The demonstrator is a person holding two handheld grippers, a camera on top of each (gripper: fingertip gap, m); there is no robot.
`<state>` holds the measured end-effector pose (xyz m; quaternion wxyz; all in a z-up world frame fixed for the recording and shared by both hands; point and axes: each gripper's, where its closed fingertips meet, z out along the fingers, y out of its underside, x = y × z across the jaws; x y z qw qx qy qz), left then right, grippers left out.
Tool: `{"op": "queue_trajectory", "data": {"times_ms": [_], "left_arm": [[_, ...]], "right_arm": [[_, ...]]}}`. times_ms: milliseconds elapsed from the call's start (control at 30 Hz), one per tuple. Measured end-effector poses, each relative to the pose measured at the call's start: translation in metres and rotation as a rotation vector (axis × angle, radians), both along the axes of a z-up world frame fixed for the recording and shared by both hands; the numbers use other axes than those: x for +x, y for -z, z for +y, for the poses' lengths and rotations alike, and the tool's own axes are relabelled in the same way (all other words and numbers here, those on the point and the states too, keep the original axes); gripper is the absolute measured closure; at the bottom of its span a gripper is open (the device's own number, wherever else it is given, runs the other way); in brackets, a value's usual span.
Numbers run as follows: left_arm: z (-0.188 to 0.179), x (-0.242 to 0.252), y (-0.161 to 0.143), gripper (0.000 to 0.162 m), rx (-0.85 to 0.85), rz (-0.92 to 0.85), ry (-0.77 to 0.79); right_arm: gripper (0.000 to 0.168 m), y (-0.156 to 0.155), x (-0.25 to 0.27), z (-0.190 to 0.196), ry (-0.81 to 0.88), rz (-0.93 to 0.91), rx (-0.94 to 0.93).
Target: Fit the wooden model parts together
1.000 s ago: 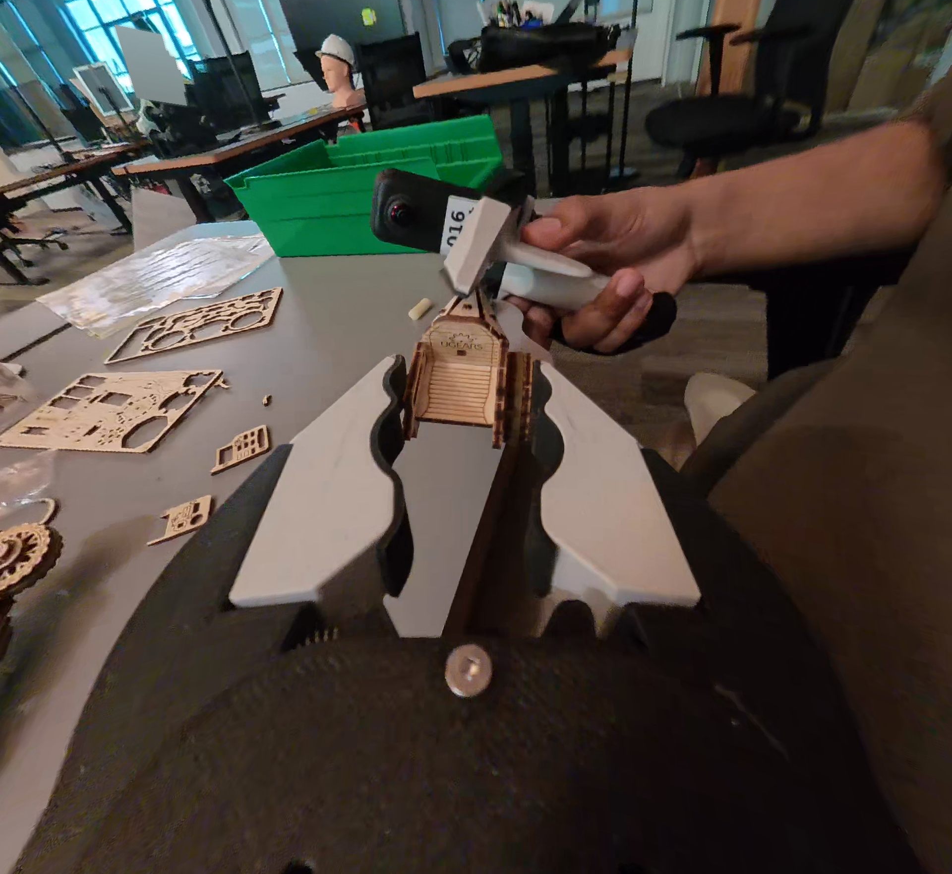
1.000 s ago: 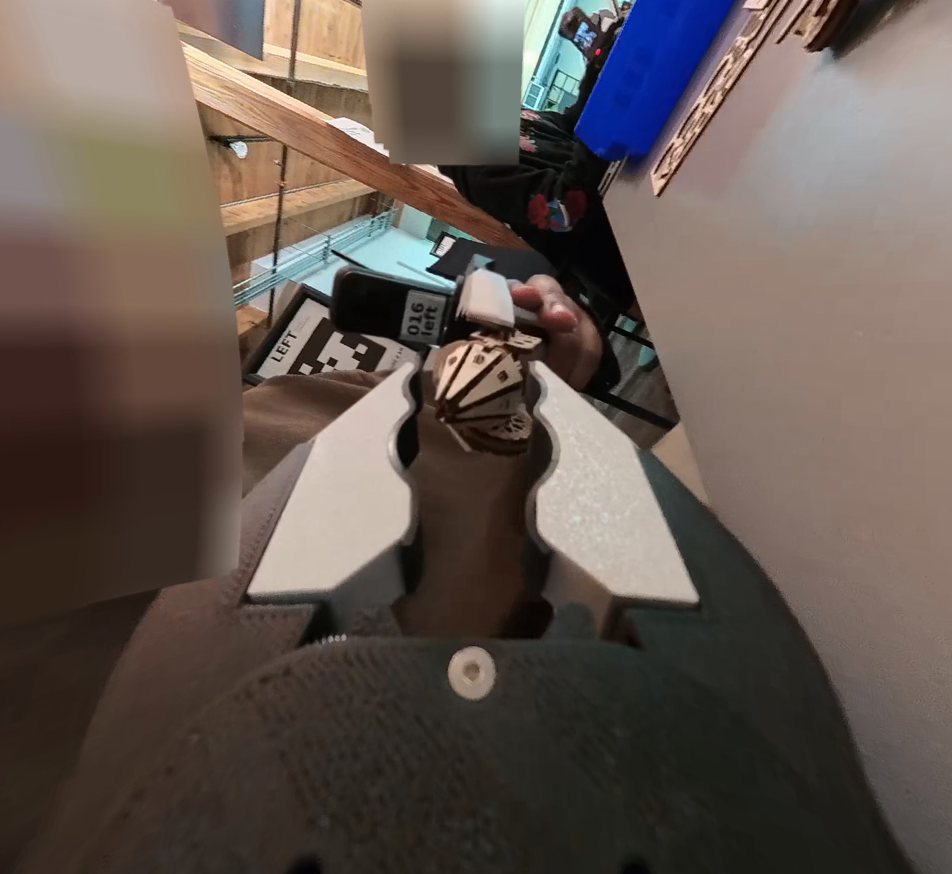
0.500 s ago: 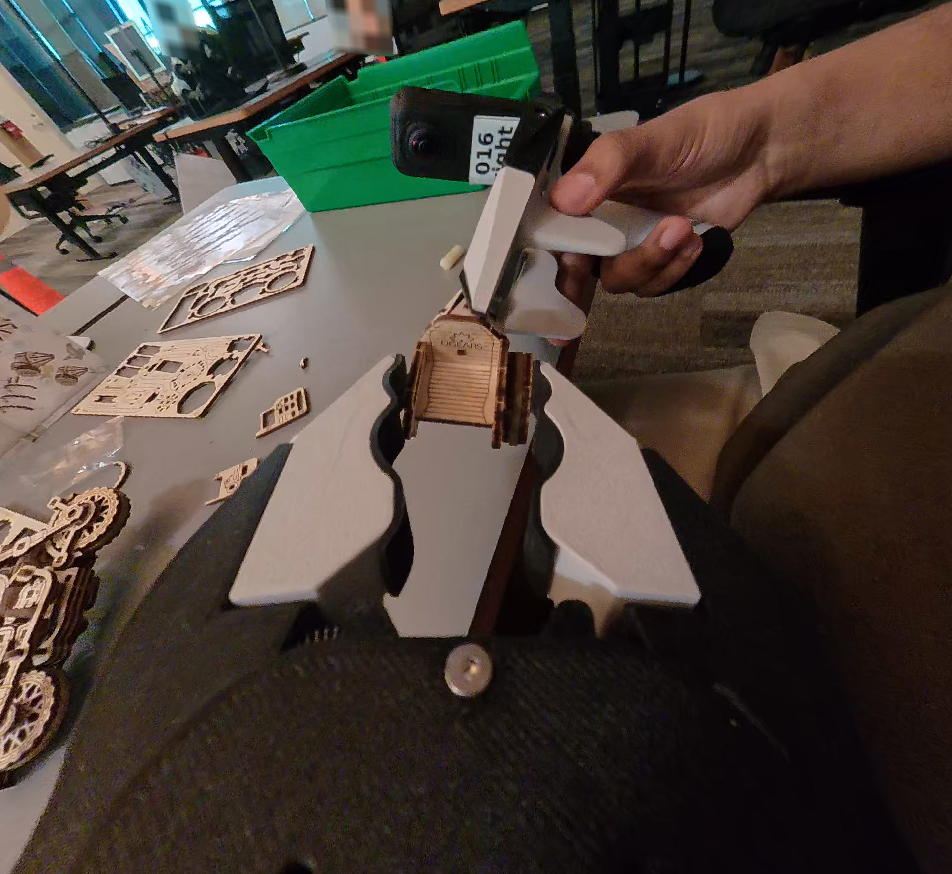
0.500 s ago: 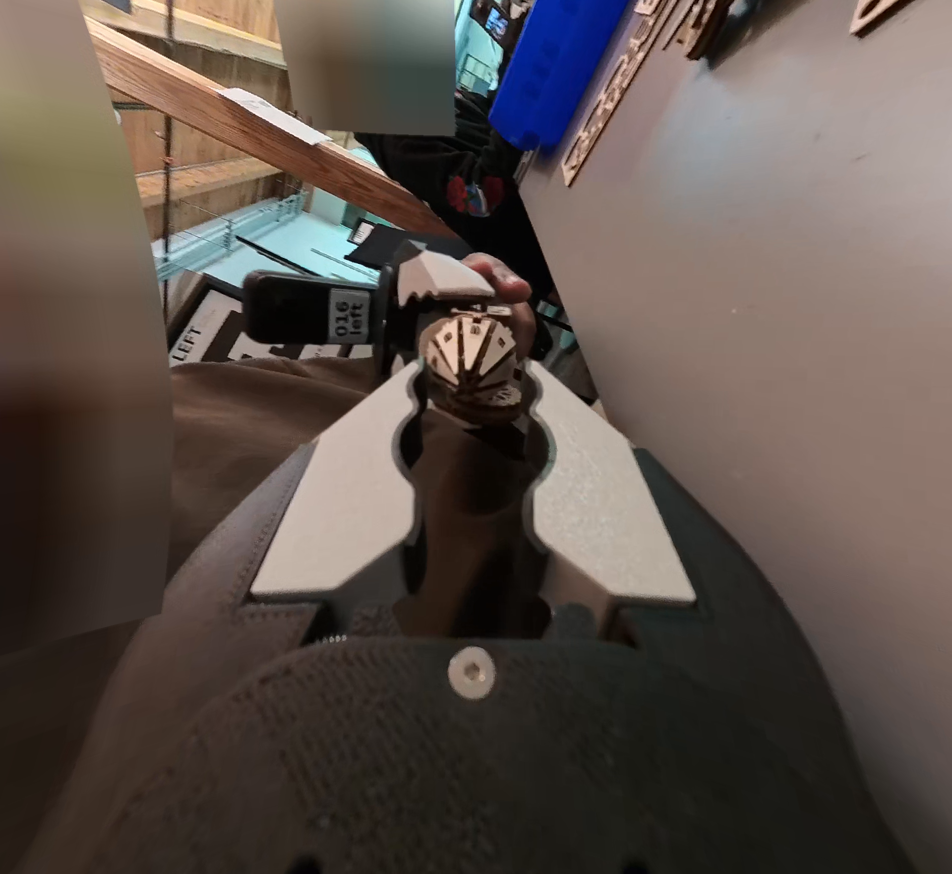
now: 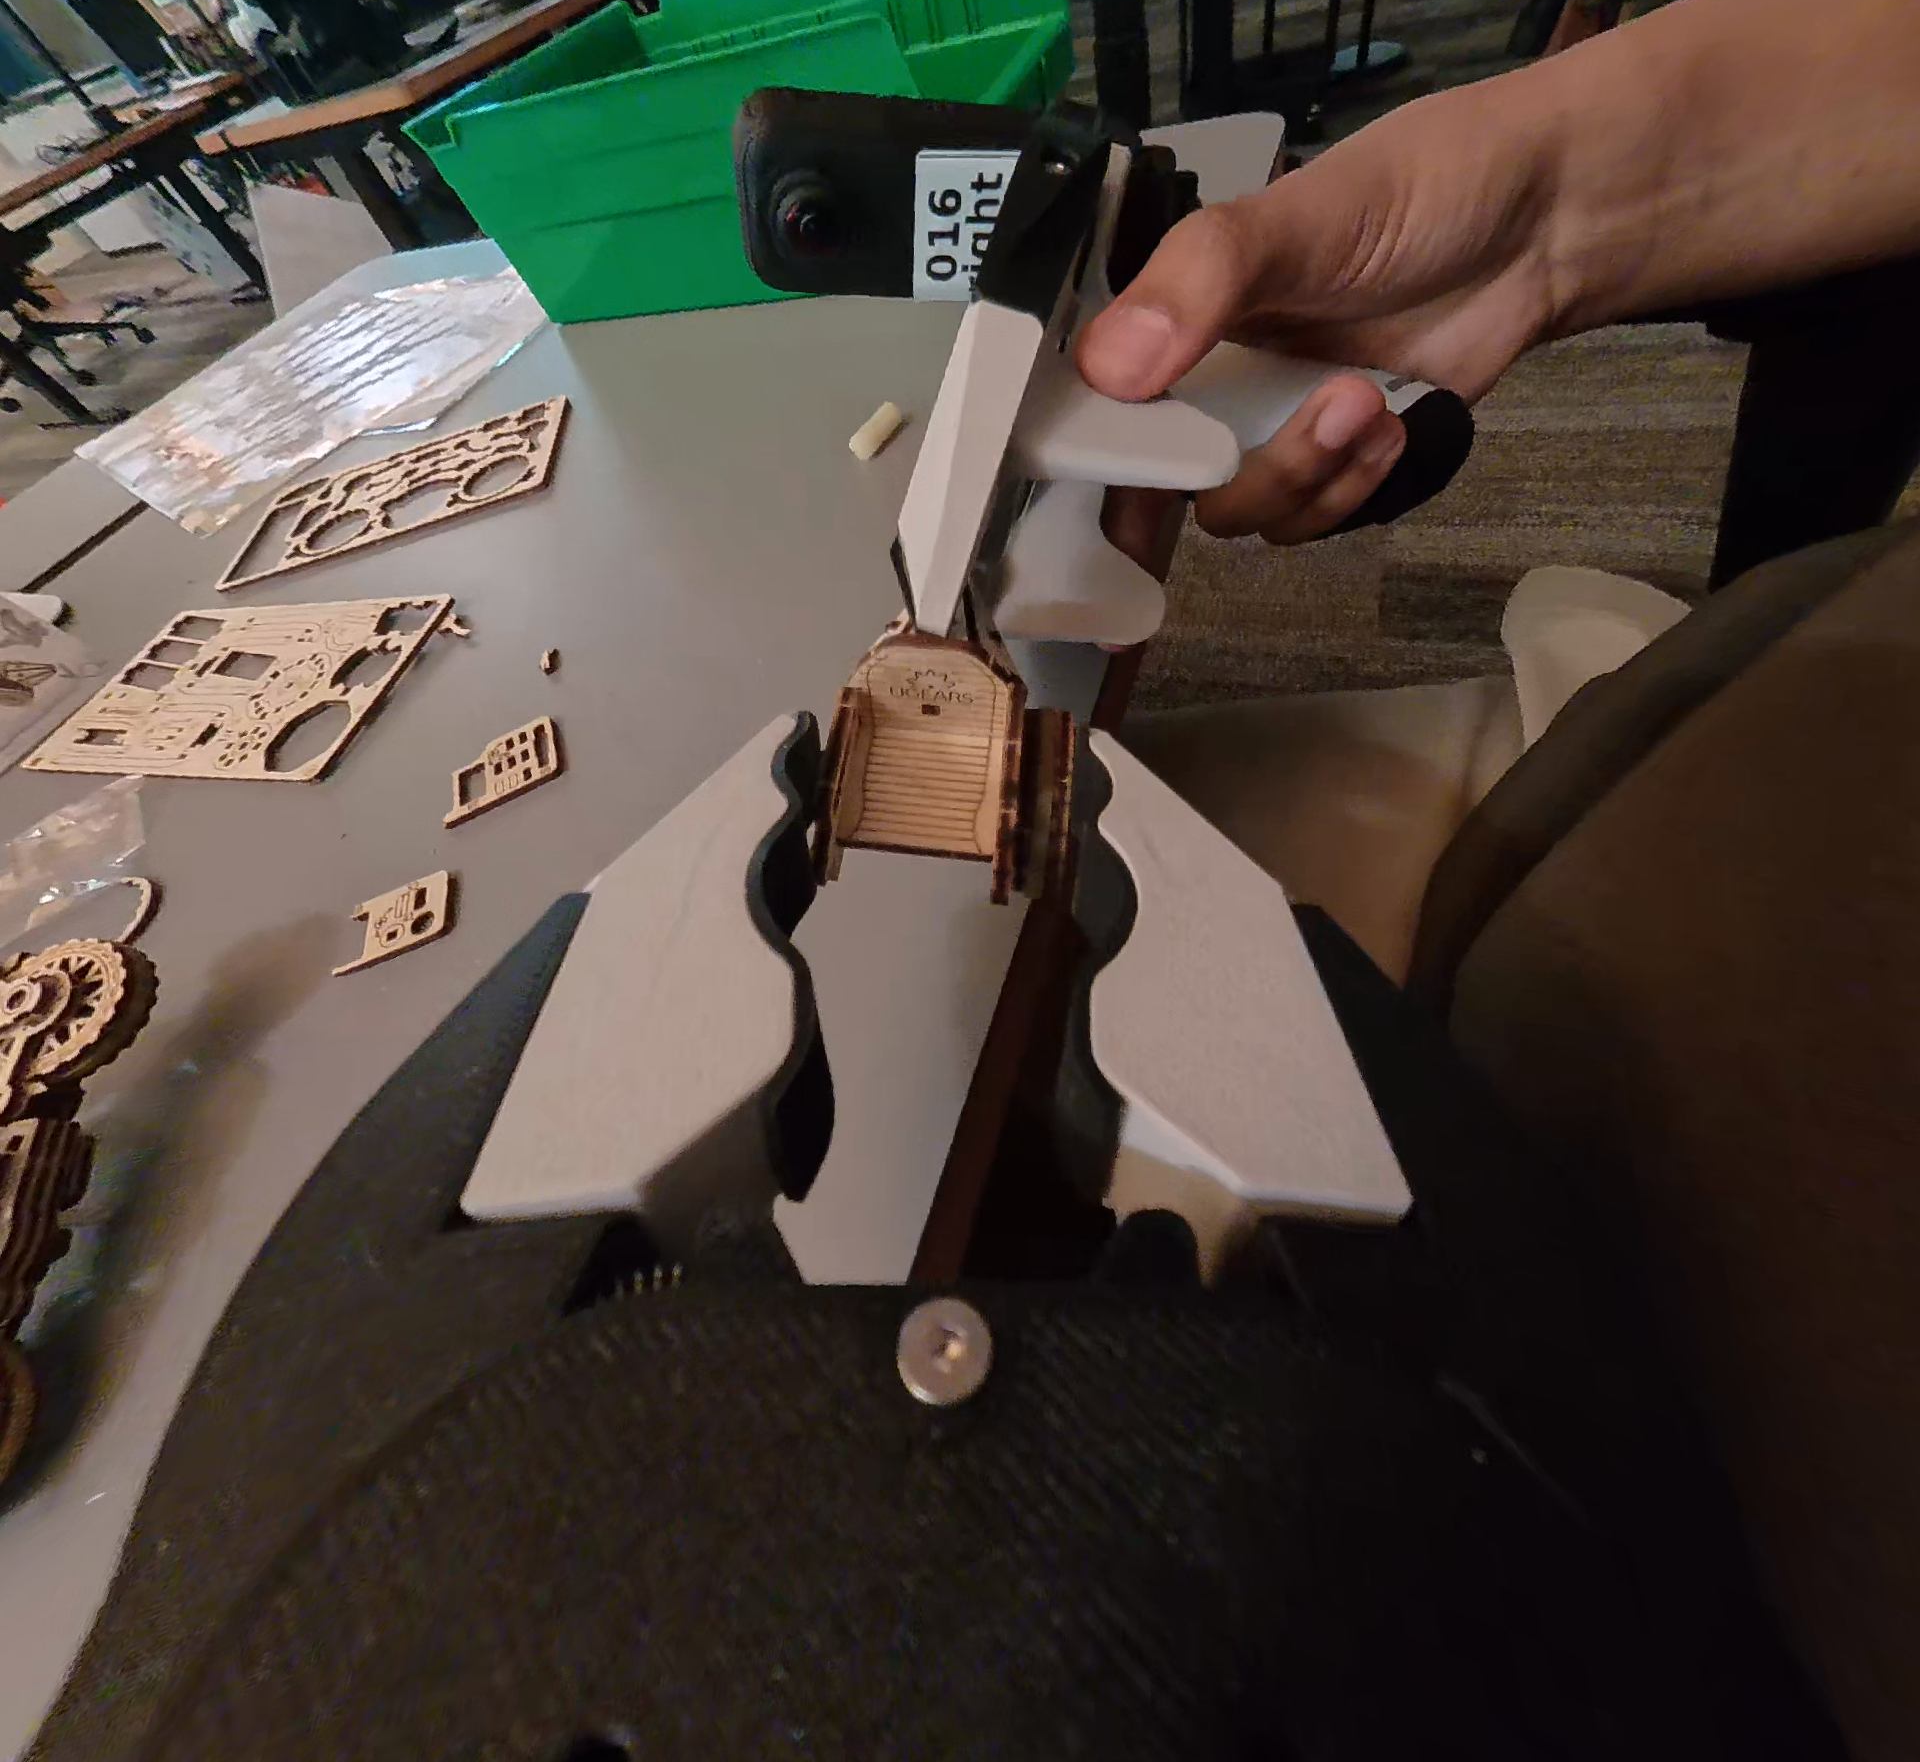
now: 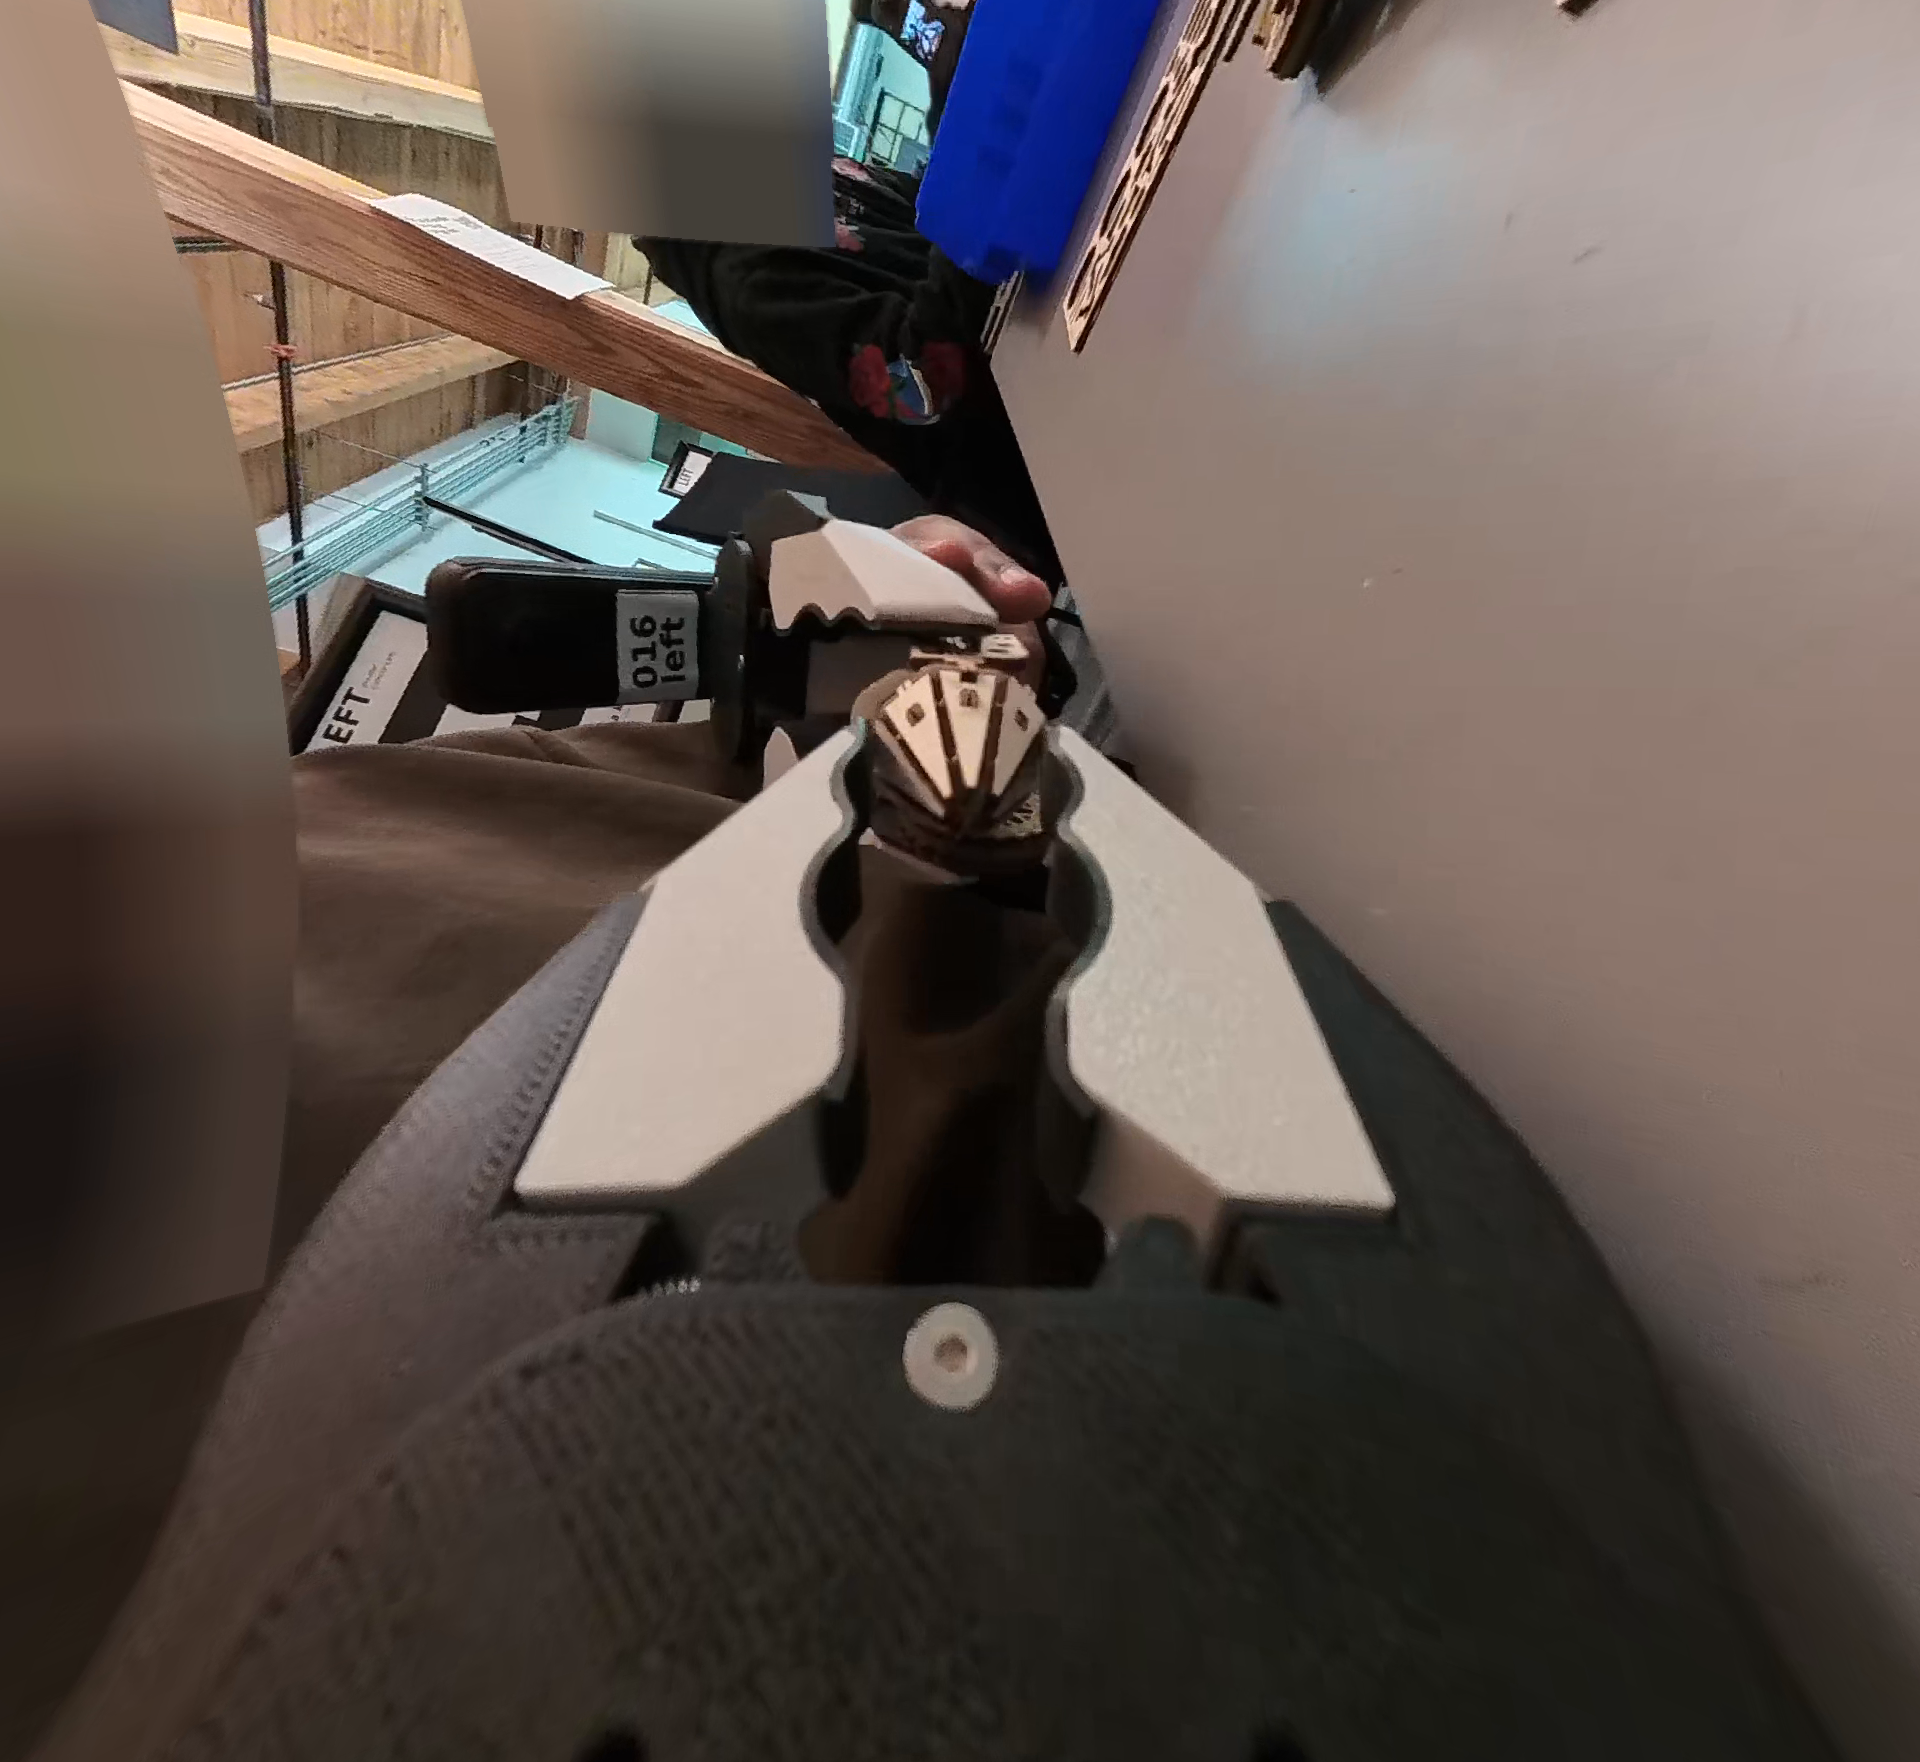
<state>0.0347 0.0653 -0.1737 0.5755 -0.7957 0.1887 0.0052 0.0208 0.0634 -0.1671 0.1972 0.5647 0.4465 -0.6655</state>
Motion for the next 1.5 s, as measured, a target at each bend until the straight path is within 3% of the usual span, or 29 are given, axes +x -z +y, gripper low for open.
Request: {"op": "queue_trajectory", "data": {"times_ms": [367, 500, 600, 733, 1000, 1500], "left_arm": [[0.003, -0.004, 0.016, 0.118, -0.061, -0.03, -0.008], [0.005, -0.007, 0.009, 0.117, -0.041, -0.079, -0.023], [0.005, -0.011, 0.005, 0.117, -0.024, -0.106, -0.033], [0.004, -0.012, -0.003, 0.117, 0.007, -0.133, -0.035], [0.003, -0.011, -0.004, 0.117, 0.018, -0.114, -0.033], [0.003, -0.01, -0.006, 0.117, 0.031, -0.075, -0.033]], "right_arm": [[0.139, 0.015, -0.003, 0.002, 0.004, -0.042, 0.063], [0.138, 0.007, -0.007, 0.006, 0.031, -0.01, 0.024], [0.123, 0.002, -0.008, 0.015, 0.063, 0.003, 0.004], [0.133, -0.006, -0.006, 0.027, 0.085, 0.021, -0.041], [0.144, -0.006, -0.004, 0.009, 0.048, 0.053, 0.047], [0.139, -0.012, -0.003, 0.01, 0.043, 0.068, 0.001]]}}
